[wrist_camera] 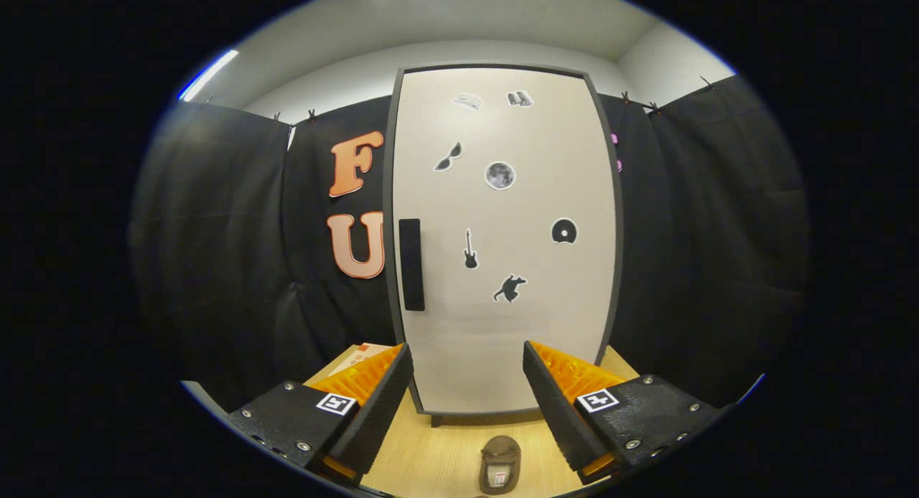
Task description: Open the shoe cabinet door, grab the shoes and put them into the shoe cabinet, then close the shoe cabinet door.
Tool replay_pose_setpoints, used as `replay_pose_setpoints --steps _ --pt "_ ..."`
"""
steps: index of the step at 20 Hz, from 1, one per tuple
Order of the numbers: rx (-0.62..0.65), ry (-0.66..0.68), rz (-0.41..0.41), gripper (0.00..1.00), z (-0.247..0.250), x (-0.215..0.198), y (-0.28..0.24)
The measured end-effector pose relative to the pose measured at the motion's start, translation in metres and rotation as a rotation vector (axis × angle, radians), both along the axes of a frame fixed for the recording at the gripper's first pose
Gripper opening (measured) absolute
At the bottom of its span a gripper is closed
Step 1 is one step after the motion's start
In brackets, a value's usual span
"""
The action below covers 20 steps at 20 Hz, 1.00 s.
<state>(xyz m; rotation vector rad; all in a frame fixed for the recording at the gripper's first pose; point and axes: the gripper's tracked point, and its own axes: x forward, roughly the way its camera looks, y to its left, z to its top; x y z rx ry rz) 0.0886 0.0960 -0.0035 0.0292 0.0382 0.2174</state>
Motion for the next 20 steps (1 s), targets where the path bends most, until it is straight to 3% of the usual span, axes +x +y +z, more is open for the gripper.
replay_pose_setpoints --steps 9,17,19,20 --pt "-0.016 -0.013 0.102 0.96 0.015 0.078 0.074" --pt "0.002 -0.018 0.129 0.94 0.025 0.135 0.112" --pt "0.022 -0.008 0.126 0.88 0.023 0.145 0.116" --pt "0.035 0.001 0.131 0.79 0.022 0.148 0.118"
